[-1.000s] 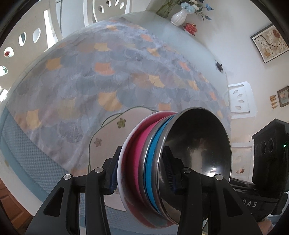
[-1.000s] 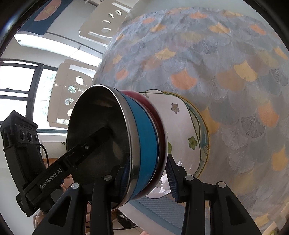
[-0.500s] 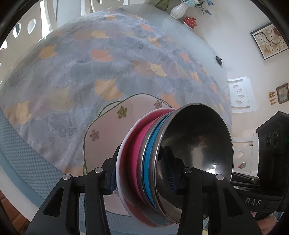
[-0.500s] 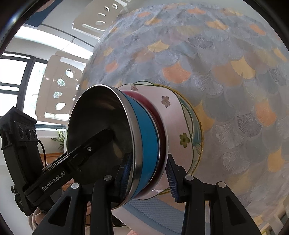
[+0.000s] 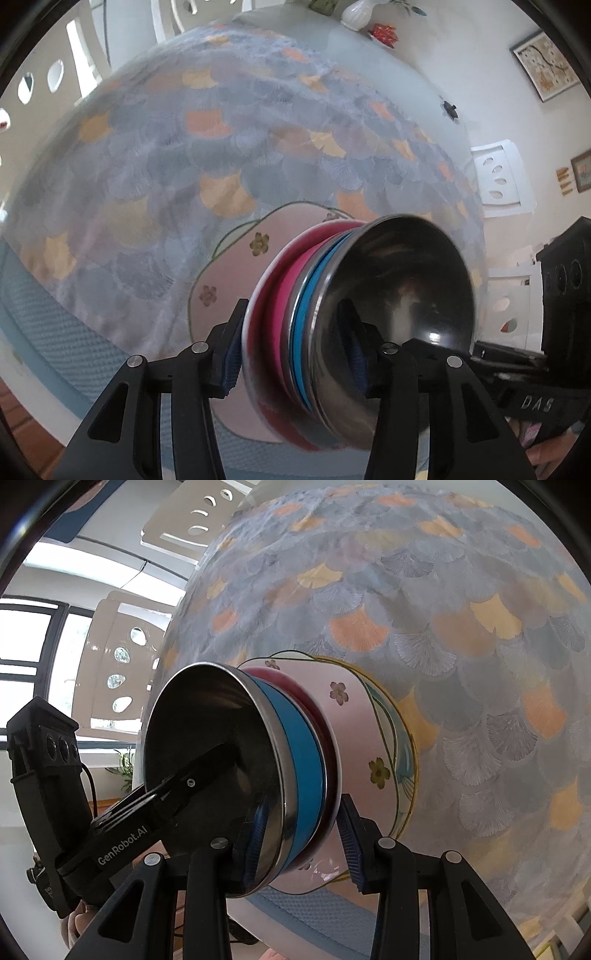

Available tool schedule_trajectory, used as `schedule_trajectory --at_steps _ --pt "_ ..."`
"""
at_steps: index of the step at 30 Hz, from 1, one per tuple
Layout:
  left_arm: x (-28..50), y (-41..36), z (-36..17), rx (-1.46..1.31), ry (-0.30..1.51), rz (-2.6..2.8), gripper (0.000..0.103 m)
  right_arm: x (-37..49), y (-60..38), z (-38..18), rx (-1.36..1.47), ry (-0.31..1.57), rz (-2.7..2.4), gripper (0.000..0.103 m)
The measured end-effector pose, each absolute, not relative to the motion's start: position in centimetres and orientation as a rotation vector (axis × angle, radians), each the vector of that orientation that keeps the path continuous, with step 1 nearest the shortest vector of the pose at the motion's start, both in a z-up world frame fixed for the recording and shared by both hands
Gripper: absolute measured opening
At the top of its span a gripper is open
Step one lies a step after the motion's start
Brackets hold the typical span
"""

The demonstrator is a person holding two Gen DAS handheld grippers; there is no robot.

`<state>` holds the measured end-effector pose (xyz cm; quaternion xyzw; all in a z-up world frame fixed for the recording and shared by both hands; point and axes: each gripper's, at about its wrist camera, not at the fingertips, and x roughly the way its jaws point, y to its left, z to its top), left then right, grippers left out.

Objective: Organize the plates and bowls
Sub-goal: 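Lower the bowls onto the plate stack and open the left tool, then pull the open left tool back from the stacked dishes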

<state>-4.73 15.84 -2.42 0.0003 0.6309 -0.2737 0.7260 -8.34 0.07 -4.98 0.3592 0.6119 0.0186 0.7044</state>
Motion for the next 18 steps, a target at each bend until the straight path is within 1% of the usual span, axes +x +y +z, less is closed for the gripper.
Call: schedule_trajectory --at_steps 1,2,3,4,5,6,7,8,9,10,11,12,13,14,15,18 --pt "-4.8 16.0 -1.8 0.028 1.378 -0.596 0.051 -8.5 -0.1 -4.6 0.801 1.352 0.045 0.039" --pt "-4.9 16.1 -1.1 0.070 1.360 -0.570 0.064 -8.7 -0.3 -4.1 0.800 1.338 0.047 0.041" --pt "-5.0 16.3 -0.6 0.104 1.346 -0.543 0.076 -9.0 -0.5 -3.5 0.789 1.323 0.040 0.051" --pt "-5.3 16.5 0.0 0.144 1.330 -0.510 0.078 -9.3 -0.7 -2.9 0.773 1.310 0.026 0.062" --pt "-5.5 16.8 0.4 0.164 1.323 -0.501 0.079 -9.8 -0.8 -2.2 0.749 1.298 0.006 0.067" --pt "-5.7 17.1 0.8 0.169 1.322 -0.507 0.082 -10.4 -0.9 -1.6 0.724 1.288 -0.008 0.072" --pt "-6.0 17.5 1.2 0.166 1.327 -0.523 0.087 -11.0 -0.8 -0.9 0.693 1.281 -0.018 0.072" --pt "-6.2 17.7 1.3 0.168 1.343 -0.528 0.103 -11.6 -0.6 -0.5 0.664 1.278 -0.025 0.073" --pt "-6.6 17.9 1.4 0.188 1.363 -0.520 0.102 -12.1 -0.3 -0.1 0.638 1.275 -0.024 0.076" --pt "-6.9 18.1 1.6 0.205 1.359 -0.511 0.102 -12.6 0.1 0.3 0.599 1.269 -0.020 0.081" --pt "-7.4 18.4 2.0 0.217 1.331 -0.496 0.102 -13.1 0.4 0.7 0.566 1.261 -0.020 0.084" --pt "-8.1 18.6 2.5 0.226 1.299 -0.484 0.102 -13.7 0.9 1.0 0.516 1.254 -0.032 0.092" --pt "-8.6 19.0 2.7 0.233 1.278 -0.476 0.102 -14.3 1.5 1.4 0.475 1.237 -0.040 0.097" --pt "-9.1 19.3 2.9 0.238 1.266 -0.465 0.102 -15.0 1.9 1.8 0.440 1.210 -0.042 0.099" --pt "-9.6 19.6 3.0 0.237 1.257 -0.456 0.102 -15.7 2.4 2.1 0.411 1.178 -0.049 0.103" --pt "-10.9 20.0 2.4 0.212 1.272 -0.471 0.102 -16.9 3.1 2.0 0.392 1.130 -0.080 0.103"
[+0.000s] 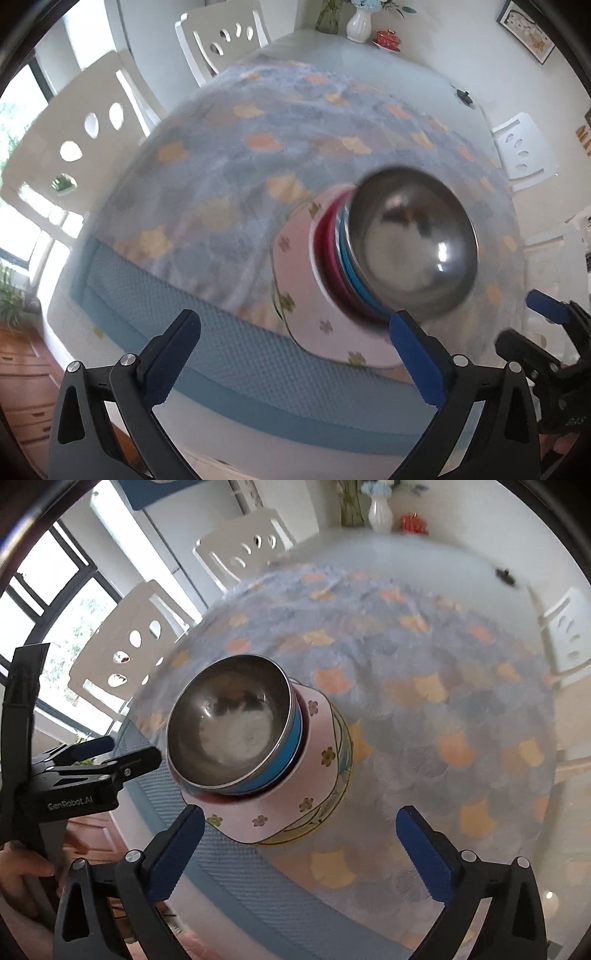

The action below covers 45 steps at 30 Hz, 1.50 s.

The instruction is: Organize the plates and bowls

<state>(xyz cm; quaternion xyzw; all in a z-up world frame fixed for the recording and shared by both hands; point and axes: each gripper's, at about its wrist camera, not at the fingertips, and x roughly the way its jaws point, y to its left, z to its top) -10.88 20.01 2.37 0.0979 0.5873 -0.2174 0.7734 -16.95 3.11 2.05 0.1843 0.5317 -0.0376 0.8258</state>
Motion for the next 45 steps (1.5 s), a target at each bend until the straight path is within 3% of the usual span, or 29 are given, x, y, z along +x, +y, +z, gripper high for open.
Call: schedule_trajectory --at_steps 13,45 --pt "-14.2 18.8 0.0 0.295 1.267 -0.472 0.102 -18.5 5.6 -1.1 0.289 1.157 -0.062 0.103" --pt "-14.3 17.9 0.9 0.302 1.166 -0.471 0.102 -18.2 6.5 -2.2 0.302 1.201 -0.004 0.103"
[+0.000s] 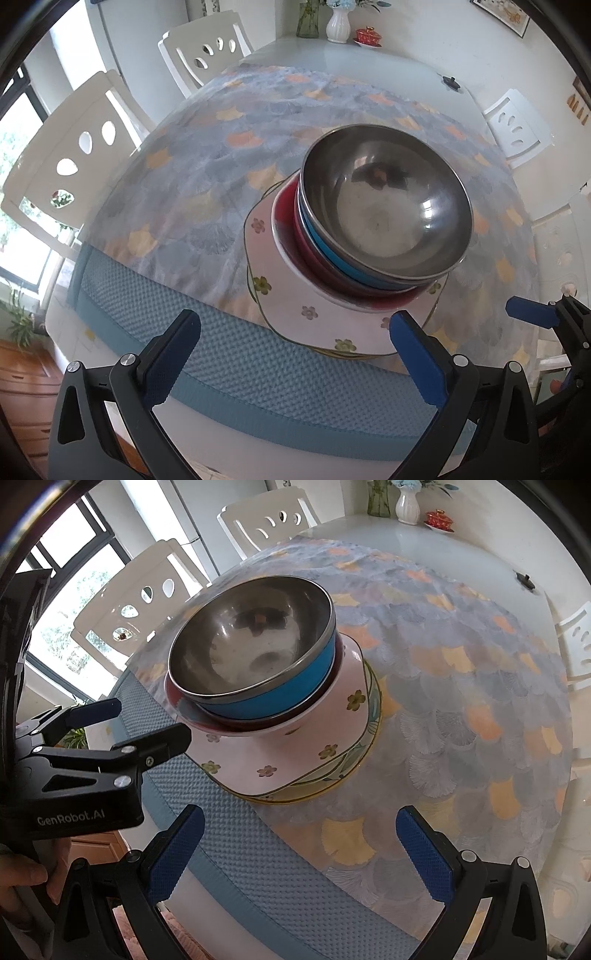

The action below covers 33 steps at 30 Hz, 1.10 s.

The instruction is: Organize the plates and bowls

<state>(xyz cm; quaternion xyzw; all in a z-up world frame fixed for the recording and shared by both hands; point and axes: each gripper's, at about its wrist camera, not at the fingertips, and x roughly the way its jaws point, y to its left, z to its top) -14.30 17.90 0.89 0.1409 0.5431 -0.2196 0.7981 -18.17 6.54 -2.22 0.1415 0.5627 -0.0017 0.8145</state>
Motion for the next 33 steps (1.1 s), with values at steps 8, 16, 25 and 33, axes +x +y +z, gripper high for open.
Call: schedule_trajectory --at_steps 8,16,25,33 --pt "-14.31 17.69 1.03 0.304 1.158 -0.475 0.102 -18.18 6.43 -2.38 0.307 1.198 -0.009 0.103" --pt "-14.29 17.69 0.99 0.306 1.155 -0.484 0.102 -18.30 6.11 -2.41 0.306 1.198 -0.014 0.103" --pt "-14.53 17.74 1.03 0.307 1.162 -0.493 0.102 -18.56 6.06 -2.32 0.301 1.193 -0.012 0.103" --pt "-14.92 17.89 0.99 0.307 1.170 -0.496 0.102 -18.80 6.39 -2.22 0.291 1.191 -0.011 0.103"
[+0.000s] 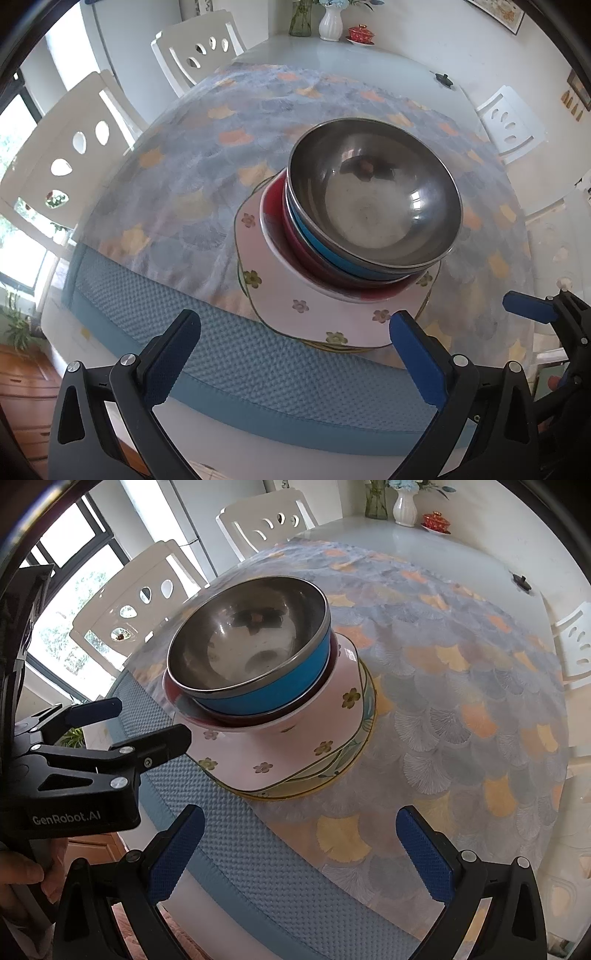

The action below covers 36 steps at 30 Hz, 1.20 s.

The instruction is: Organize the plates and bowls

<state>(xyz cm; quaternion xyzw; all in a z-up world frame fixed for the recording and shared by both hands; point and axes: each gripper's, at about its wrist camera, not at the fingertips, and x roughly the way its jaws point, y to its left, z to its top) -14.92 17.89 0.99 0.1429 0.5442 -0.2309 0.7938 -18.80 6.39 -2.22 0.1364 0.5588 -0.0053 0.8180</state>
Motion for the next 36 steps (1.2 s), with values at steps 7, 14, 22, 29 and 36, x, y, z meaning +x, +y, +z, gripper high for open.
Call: schedule_trajectory --at_steps 7,14,22,29,36 --pt "-14.90 18.18 1.14 0.301 1.163 -0.493 0.102 -18.86 6.46 -2.21 0.285 1.198 -0.011 0.103" --pt "-14.87 18.24 1.06 0.305 1.164 -0.492 0.102 -19.01 6.83 -2.11 0.274 1.195 -0.012 0.103" --pt "-15.00 18.10 1.25 0.297 1.162 -0.506 0.102 -19.13 6.76 -2.06 0.273 1.199 -0.014 0.103" --pt "-14.73 18.23 1.30 0.268 1.168 -0.502 0.102 -19.19 6.51 -2.00 0.270 1.202 -0.013 0.103" --pt "-14.71 18.24 1.08 0.294 1.167 -0.490 0.102 -19.13 6.72 -2.41 0.264 1.220 0.006 0.103"
